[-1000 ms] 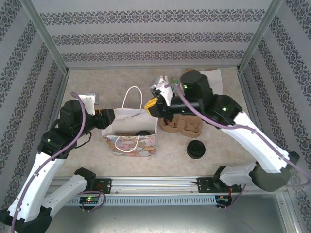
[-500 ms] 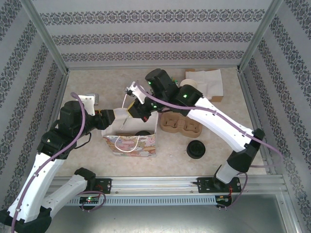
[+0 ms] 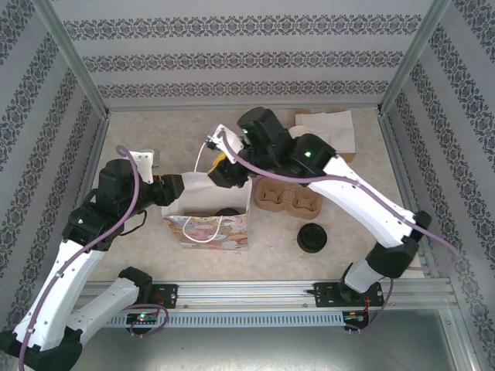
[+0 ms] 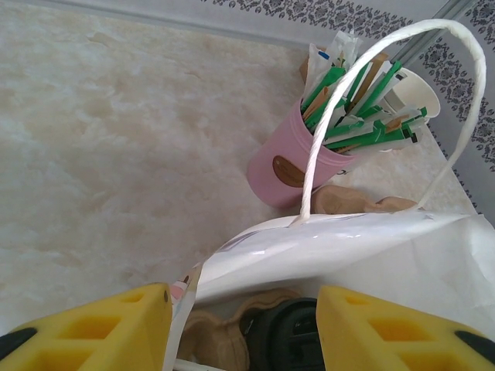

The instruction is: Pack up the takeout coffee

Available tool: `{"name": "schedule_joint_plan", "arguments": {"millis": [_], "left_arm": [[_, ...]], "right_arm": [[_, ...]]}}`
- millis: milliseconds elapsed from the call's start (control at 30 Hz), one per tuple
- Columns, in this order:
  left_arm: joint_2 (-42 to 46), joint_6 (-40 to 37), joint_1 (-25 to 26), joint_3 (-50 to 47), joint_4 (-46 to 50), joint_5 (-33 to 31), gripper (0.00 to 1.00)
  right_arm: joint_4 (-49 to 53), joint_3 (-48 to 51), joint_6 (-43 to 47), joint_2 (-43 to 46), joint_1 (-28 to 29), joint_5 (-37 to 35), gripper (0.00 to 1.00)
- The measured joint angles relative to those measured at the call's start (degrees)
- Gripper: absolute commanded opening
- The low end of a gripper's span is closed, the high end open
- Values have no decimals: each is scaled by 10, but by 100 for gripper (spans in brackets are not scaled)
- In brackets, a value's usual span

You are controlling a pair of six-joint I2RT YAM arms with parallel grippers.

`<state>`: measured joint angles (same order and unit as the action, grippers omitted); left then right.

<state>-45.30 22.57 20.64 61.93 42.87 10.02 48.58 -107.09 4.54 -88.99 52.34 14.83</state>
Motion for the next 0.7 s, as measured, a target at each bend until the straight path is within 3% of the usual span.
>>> {"name": "schedule_joint_plan", "arguments": {"millis": [133, 233, 467, 600, 700], "left_arm": [[0, 0, 0, 0, 0, 0, 52], [0, 0, 0, 0, 0, 0, 52], [0, 0, 0, 0, 0, 5, 52], [0, 0, 0, -2, 0, 7, 52], [0, 0, 0, -3, 0, 10, 52]], "right_arm": [[-31, 40, 1, 80, -19, -62, 35], [-66, 84, -11, 143, -79, -101, 35], [-160, 248, -114, 246, -347, -113, 38], [-206, 341, -187, 235, -495, -69, 40], [-229, 388, -219, 195, -560, -41, 41]]}}
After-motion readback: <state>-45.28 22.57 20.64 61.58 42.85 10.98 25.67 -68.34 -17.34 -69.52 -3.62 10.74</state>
